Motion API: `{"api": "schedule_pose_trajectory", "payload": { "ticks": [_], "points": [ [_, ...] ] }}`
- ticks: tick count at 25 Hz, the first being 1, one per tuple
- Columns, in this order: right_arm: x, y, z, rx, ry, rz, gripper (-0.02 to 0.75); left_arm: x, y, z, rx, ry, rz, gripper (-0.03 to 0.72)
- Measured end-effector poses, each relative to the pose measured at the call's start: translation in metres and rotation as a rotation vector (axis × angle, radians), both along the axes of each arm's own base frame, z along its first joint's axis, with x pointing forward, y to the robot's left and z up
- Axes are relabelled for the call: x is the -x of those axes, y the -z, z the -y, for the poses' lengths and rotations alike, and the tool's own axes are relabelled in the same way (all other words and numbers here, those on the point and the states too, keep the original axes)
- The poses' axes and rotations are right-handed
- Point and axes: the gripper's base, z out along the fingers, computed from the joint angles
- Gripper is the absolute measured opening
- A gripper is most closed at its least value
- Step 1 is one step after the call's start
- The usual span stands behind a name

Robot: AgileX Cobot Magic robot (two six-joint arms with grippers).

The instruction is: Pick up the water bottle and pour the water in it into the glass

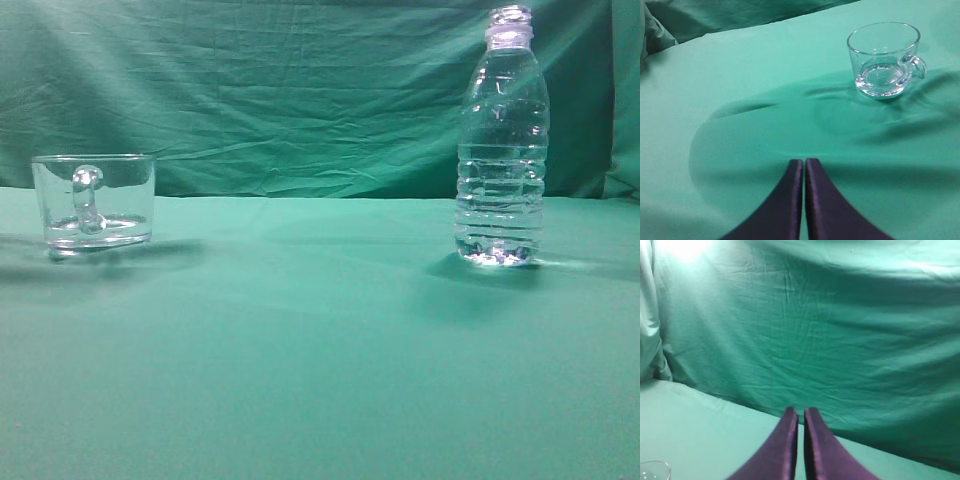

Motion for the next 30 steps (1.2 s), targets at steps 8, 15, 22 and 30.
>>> {"api": "schedule_pose_trajectory", "payload": {
  "ticks": [8,15,22,30],
  "points": [
    [0.083,-0.032,-0.001,0.128,-0.191,0.227,0.0,0.0,0.0,0.0,0.0,0.0,0.0,0.0],
    [0.127,-0.026,-0.014,0.335,-0.461,0.332,0.0,0.0,0.0,0.0,0.0,0.0,0.0,0.0],
    [0.129,-0.038,0.0,0.066,-0.3,0.262,0.0,0.0,0.0,0.0,0.0,0.0,0.0,0.0],
    [0.115,-0.036,0.03,-0.231,0.027,0.189,0.0,0.0,0.0,0.0,0.0,0.0,0.0,0.0]
  ]
}}
